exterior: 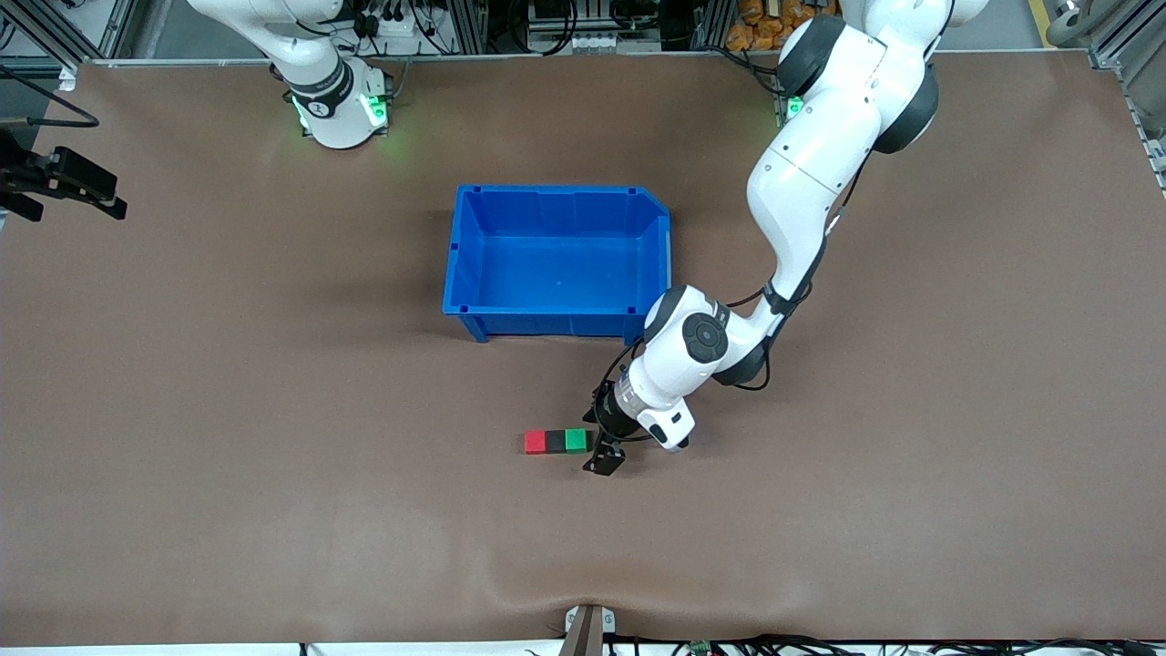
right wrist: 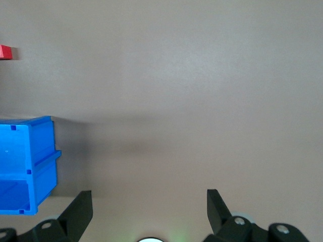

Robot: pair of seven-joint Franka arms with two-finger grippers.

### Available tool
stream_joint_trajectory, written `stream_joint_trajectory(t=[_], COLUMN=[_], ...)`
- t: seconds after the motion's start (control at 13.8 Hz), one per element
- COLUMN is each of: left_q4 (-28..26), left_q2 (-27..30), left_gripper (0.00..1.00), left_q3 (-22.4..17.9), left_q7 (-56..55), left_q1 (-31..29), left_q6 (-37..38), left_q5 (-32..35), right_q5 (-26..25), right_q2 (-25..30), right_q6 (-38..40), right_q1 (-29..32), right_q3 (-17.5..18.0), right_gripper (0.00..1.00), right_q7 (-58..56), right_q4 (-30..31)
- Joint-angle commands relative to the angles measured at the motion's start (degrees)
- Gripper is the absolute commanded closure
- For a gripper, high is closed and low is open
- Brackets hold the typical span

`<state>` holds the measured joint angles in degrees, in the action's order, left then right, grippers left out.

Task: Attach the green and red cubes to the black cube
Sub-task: 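Press the green cube against the black cube with the left gripper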

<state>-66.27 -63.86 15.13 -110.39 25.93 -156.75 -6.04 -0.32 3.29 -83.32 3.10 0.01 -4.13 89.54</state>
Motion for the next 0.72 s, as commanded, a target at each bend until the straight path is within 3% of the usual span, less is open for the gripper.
stream_joint_trajectory(t=[0.0,0.65], left_q4=[0.62,0.35], left_q2=[1.02,4.18], left_gripper=[0.00,0.00], left_q3=[-0.63,-0.72], left_q7=[-0.97,-0.88], left_q1=[0.53,-0.09], left_q6=[2.76,6.89], left_q5=[-0.28,0.07], right_q5=[-0.65,-0.65], right_q2=[-0.03,0.05], right_q6=[0.44,0.44], right_q1=[-0.47,-0.82], right_q3=[-0.28,-0.28], right_gripper=[0.00,0.00], right_q7=[-0.44,-0.35], right_q4=[-0.16,-0.16])
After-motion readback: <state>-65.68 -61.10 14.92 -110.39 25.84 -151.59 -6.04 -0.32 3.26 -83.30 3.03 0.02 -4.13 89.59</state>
